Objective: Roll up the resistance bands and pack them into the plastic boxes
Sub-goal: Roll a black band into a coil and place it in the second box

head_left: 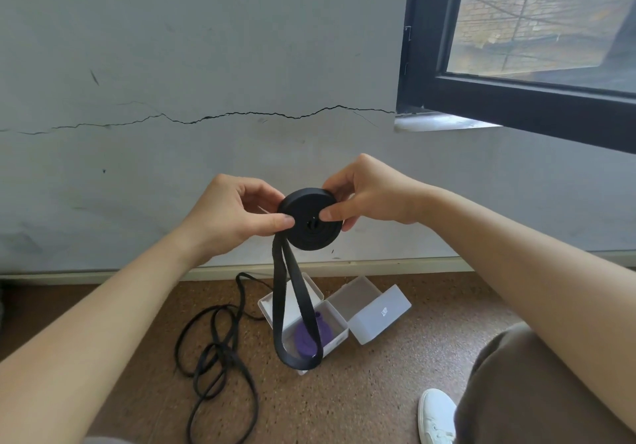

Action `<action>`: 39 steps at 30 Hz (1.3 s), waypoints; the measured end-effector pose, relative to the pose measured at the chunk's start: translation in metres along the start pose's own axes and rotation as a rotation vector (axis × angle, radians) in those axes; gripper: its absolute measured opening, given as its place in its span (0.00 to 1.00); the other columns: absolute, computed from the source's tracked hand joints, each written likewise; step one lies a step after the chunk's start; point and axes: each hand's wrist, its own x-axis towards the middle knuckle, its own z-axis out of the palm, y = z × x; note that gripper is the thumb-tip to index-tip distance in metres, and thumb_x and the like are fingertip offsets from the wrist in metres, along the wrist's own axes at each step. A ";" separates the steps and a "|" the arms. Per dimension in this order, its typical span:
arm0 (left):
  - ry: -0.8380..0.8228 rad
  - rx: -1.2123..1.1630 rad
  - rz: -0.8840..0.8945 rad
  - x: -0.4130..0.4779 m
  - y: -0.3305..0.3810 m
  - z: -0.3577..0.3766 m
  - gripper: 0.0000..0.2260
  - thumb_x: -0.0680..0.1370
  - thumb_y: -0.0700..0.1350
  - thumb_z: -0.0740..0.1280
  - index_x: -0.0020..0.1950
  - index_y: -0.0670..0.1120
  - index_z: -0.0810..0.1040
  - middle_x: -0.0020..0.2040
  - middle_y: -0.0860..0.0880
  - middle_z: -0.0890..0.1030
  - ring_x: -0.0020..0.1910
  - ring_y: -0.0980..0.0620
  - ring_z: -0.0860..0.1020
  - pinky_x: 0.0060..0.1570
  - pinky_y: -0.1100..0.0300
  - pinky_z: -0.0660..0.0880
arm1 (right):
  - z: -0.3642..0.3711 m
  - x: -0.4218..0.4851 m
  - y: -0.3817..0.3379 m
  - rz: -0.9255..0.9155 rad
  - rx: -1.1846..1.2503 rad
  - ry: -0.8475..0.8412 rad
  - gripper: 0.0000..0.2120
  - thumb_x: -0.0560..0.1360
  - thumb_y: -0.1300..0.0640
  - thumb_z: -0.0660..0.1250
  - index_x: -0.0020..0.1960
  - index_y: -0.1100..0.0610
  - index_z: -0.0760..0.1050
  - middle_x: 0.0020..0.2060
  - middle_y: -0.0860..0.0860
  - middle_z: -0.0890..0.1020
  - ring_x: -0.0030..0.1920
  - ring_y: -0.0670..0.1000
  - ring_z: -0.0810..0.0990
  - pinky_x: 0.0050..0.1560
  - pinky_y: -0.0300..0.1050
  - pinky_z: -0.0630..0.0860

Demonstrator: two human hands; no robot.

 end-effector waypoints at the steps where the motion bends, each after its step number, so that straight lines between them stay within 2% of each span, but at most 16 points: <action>1: 0.016 -0.040 0.000 0.000 0.000 0.001 0.11 0.68 0.42 0.80 0.50 0.44 0.86 0.43 0.47 0.88 0.45 0.47 0.87 0.49 0.52 0.84 | -0.001 -0.001 0.000 0.003 0.027 0.002 0.10 0.75 0.62 0.75 0.56 0.62 0.84 0.46 0.55 0.88 0.45 0.50 0.88 0.42 0.41 0.84; 4: 0.041 -0.115 -0.017 0.000 -0.004 0.004 0.16 0.64 0.48 0.79 0.50 0.45 0.87 0.45 0.48 0.88 0.47 0.48 0.87 0.51 0.55 0.83 | -0.003 -0.003 0.002 0.016 0.118 0.005 0.09 0.76 0.63 0.74 0.56 0.62 0.84 0.46 0.56 0.88 0.46 0.52 0.88 0.42 0.41 0.84; 7: 0.004 -0.100 -0.038 0.002 -0.008 0.004 0.17 0.63 0.47 0.80 0.50 0.43 0.87 0.45 0.47 0.88 0.47 0.48 0.87 0.53 0.54 0.81 | -0.003 -0.003 0.004 0.011 0.194 0.035 0.10 0.76 0.63 0.73 0.57 0.62 0.83 0.47 0.55 0.88 0.47 0.53 0.88 0.43 0.42 0.84; 11: 0.039 -0.108 0.001 0.004 -0.005 0.005 0.14 0.66 0.45 0.79 0.50 0.44 0.87 0.44 0.49 0.88 0.45 0.51 0.87 0.44 0.62 0.81 | 0.000 -0.003 0.010 0.039 0.335 0.069 0.13 0.76 0.64 0.73 0.60 0.64 0.82 0.49 0.57 0.88 0.49 0.55 0.88 0.44 0.43 0.85; 14: 0.069 -0.094 -0.002 0.005 -0.004 0.002 0.11 0.68 0.43 0.79 0.49 0.44 0.87 0.43 0.49 0.88 0.45 0.50 0.87 0.45 0.59 0.82 | 0.004 -0.002 0.015 0.107 0.457 0.013 0.13 0.77 0.64 0.72 0.61 0.61 0.82 0.51 0.56 0.88 0.52 0.56 0.87 0.48 0.46 0.85; 16: 0.049 -0.041 -0.030 0.006 -0.004 0.002 0.10 0.69 0.42 0.80 0.49 0.45 0.88 0.42 0.49 0.88 0.44 0.49 0.87 0.47 0.55 0.82 | 0.006 -0.001 0.017 0.155 0.353 -0.038 0.12 0.77 0.62 0.72 0.61 0.58 0.82 0.51 0.53 0.88 0.52 0.53 0.87 0.52 0.50 0.85; 17: 0.043 0.004 -0.036 0.006 -0.004 0.002 0.09 0.69 0.41 0.80 0.49 0.45 0.88 0.42 0.49 0.88 0.44 0.50 0.87 0.47 0.54 0.83 | 0.006 -0.001 0.017 0.151 0.214 -0.045 0.13 0.77 0.61 0.73 0.61 0.56 0.82 0.51 0.51 0.88 0.51 0.52 0.87 0.53 0.51 0.85; 20: 0.043 0.154 -0.001 0.006 -0.003 0.001 0.09 0.69 0.42 0.81 0.48 0.46 0.89 0.41 0.51 0.88 0.42 0.52 0.86 0.51 0.51 0.83 | 0.009 0.002 0.013 0.042 -0.200 0.017 0.22 0.74 0.55 0.77 0.66 0.50 0.78 0.54 0.46 0.85 0.52 0.49 0.83 0.57 0.52 0.83; 22: 0.025 0.224 0.031 0.006 0.000 0.001 0.09 0.69 0.42 0.81 0.48 0.47 0.89 0.40 0.52 0.88 0.41 0.54 0.86 0.50 0.50 0.83 | 0.015 0.004 0.004 -0.072 -0.282 0.084 0.26 0.73 0.53 0.78 0.69 0.49 0.76 0.57 0.46 0.84 0.55 0.47 0.82 0.57 0.48 0.82; 24: 0.009 0.286 0.069 0.006 0.003 0.004 0.09 0.68 0.43 0.81 0.47 0.48 0.89 0.38 0.52 0.87 0.39 0.55 0.86 0.48 0.50 0.83 | 0.021 0.006 -0.005 -0.183 -0.375 0.063 0.21 0.74 0.51 0.77 0.66 0.49 0.79 0.55 0.46 0.85 0.53 0.47 0.82 0.55 0.45 0.82; 27: -0.002 0.359 0.109 0.006 0.005 0.007 0.08 0.67 0.44 0.82 0.45 0.51 0.89 0.36 0.54 0.86 0.37 0.57 0.85 0.45 0.52 0.83 | 0.027 0.009 -0.009 -0.205 -0.476 -0.003 0.13 0.75 0.50 0.75 0.59 0.49 0.82 0.47 0.46 0.85 0.48 0.47 0.83 0.51 0.51 0.82; 31: 0.002 0.261 0.095 0.007 0.001 0.004 0.11 0.67 0.41 0.82 0.47 0.49 0.89 0.38 0.53 0.87 0.40 0.56 0.86 0.48 0.54 0.84 | 0.023 0.011 -0.009 -0.204 -0.421 0.011 0.11 0.76 0.50 0.74 0.57 0.52 0.83 0.46 0.48 0.85 0.48 0.49 0.83 0.50 0.53 0.82; 35: 0.019 0.000 0.065 0.008 -0.004 0.001 0.13 0.69 0.38 0.80 0.53 0.44 0.87 0.45 0.49 0.88 0.46 0.53 0.87 0.51 0.59 0.83 | 0.019 0.009 -0.010 -0.186 -0.277 0.099 0.09 0.77 0.53 0.73 0.56 0.54 0.83 0.45 0.50 0.85 0.47 0.50 0.83 0.50 0.52 0.81; 39: 0.017 -0.180 0.033 0.007 -0.008 0.005 0.13 0.71 0.47 0.75 0.54 0.46 0.86 0.47 0.50 0.88 0.49 0.53 0.86 0.47 0.64 0.81 | 0.015 0.008 -0.010 -0.167 -0.139 0.194 0.08 0.78 0.54 0.73 0.55 0.55 0.83 0.44 0.49 0.86 0.46 0.47 0.84 0.46 0.42 0.82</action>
